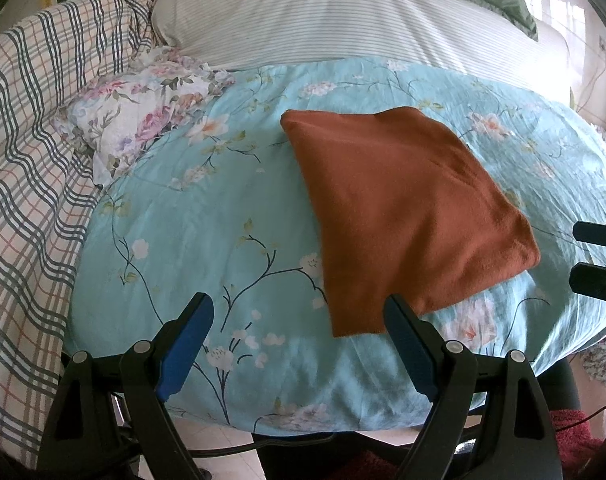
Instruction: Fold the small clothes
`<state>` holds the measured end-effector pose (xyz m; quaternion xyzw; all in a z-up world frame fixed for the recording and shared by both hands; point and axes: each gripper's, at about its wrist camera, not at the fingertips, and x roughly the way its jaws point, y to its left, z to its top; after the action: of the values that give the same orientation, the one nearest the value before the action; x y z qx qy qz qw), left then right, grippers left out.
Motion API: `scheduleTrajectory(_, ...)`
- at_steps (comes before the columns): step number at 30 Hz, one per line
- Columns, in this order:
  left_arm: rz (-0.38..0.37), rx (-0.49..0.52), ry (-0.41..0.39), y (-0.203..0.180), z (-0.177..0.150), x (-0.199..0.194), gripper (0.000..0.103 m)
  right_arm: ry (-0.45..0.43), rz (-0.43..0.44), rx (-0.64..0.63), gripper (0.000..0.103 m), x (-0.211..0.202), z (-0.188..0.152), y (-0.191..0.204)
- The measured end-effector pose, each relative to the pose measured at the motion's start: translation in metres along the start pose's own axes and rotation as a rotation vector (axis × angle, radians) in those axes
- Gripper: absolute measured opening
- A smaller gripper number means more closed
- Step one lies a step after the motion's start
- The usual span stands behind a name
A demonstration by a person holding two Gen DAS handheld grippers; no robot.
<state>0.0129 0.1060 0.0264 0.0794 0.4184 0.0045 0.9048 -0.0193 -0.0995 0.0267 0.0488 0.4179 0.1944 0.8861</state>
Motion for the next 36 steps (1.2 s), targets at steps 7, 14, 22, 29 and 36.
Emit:
scheduleTrajectory(7, -0.003, 0.000, 0.001, 0.0004, -0.0006, 0.0010, 0.087, 0.002, 0.001, -0.001, 0.103, 0.0004, 0.0005, 0.0006)
scheduleTrajectory(14, -0.004, 0.000, 0.002, -0.0001, -0.0021, 0.0028, 0.088, 0.002, 0.003, -0.003, 0.103, 0.0003, 0.0007, -0.0001)
scheduleTrajectory(22, -0.005, 0.000, 0.003, 0.0002, -0.0016, 0.0029, 0.088, 0.002, 0.007, -0.004, 0.102, 0.0005, 0.0013, -0.0017)
scheduleTrajectory(29, -0.006, 0.004, 0.003, -0.0019, -0.0016, 0.0030, 0.088, 0.003, 0.005, -0.004, 0.103, 0.0003, 0.0011, -0.0014)
scheduleTrajectory(36, -0.007, 0.004, 0.003, -0.0012, -0.0015, 0.0031, 0.087, 0.005, 0.006, -0.003, 0.103, 0.0009, 0.0009, -0.0009)
